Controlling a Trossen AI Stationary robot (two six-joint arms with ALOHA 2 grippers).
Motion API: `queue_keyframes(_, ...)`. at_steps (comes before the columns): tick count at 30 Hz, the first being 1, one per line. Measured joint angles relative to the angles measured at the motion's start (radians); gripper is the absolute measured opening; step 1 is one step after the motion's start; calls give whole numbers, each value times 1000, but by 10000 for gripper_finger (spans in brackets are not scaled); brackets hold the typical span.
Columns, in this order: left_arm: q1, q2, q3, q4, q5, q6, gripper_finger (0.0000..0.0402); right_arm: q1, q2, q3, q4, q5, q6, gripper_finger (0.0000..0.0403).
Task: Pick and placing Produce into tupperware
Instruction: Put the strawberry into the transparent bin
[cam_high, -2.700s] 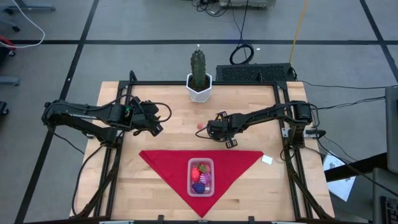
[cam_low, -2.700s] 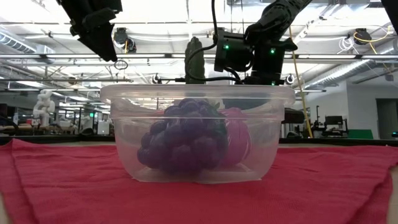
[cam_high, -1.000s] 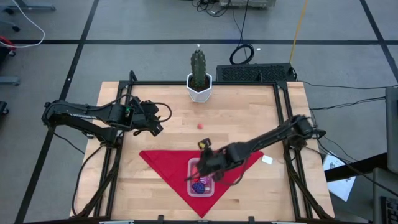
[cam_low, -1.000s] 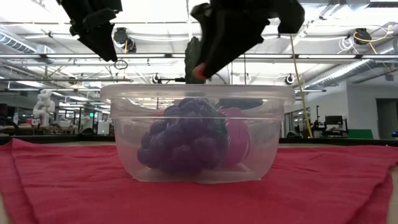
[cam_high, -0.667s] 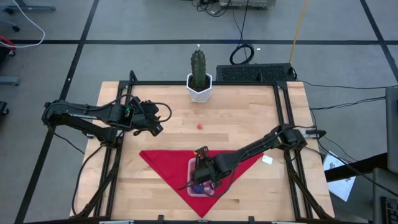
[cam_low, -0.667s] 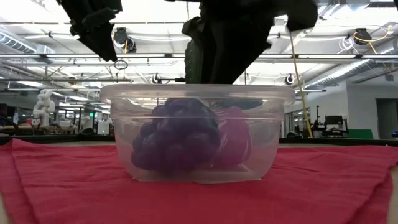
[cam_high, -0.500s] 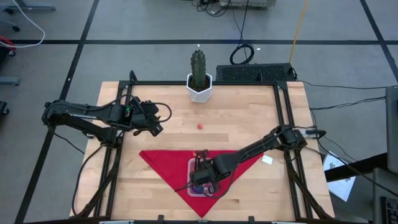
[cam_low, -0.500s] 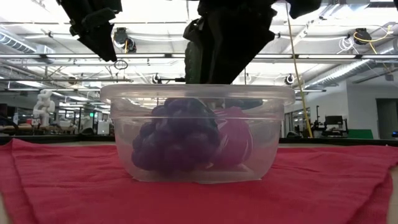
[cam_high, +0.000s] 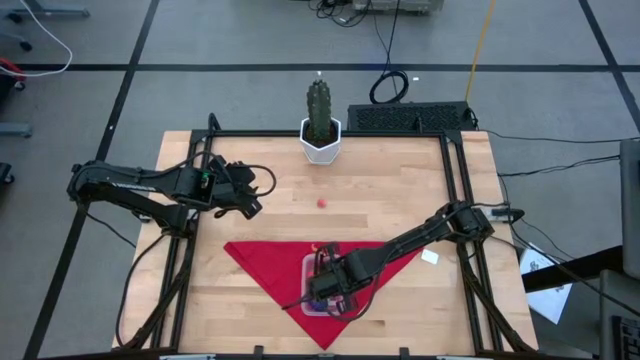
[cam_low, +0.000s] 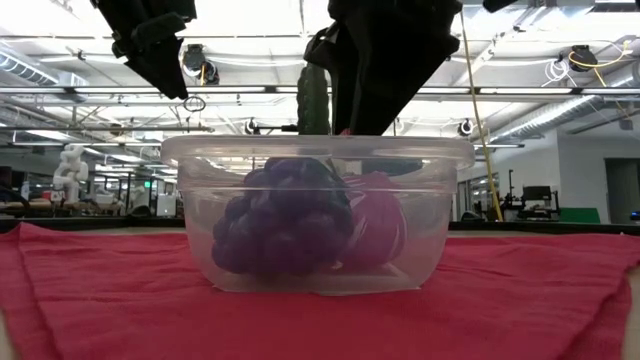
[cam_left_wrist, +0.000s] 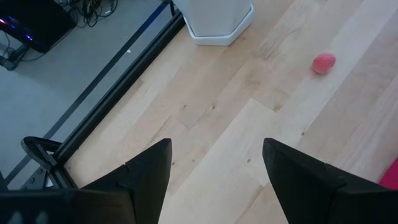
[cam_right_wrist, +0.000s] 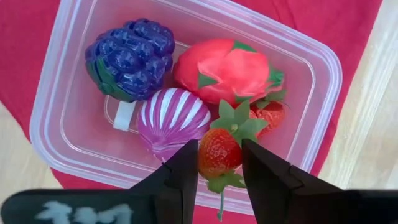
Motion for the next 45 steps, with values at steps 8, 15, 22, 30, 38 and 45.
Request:
queue_keyframes(8, 0, 0, 0, 0, 0, -4, 257, 1, 0, 0, 0, -1, -4, 105)
queue_keyframes(15, 0, 0, 0, 0, 0, -4, 257, 0, 0, 0, 0, -1, -21, 105)
queue_keyframes(22, 0, 0, 0, 0, 0, -4, 257, 0, 0, 0, -12, -5, -22, 105)
queue_keyframes(30, 0, 0, 0, 0, 0, -4, 257, 0, 0, 0, -16, -53, -37, 105)
queue_keyframes(38, 0, 0, 0, 0, 0, -4, 257, 0, 0, -1, -16, -53, -55, 105)
queue_keyframes(45, 0, 0, 0, 0, 0, -5, 257, 0, 0, -1, -16, -53, -68, 105)
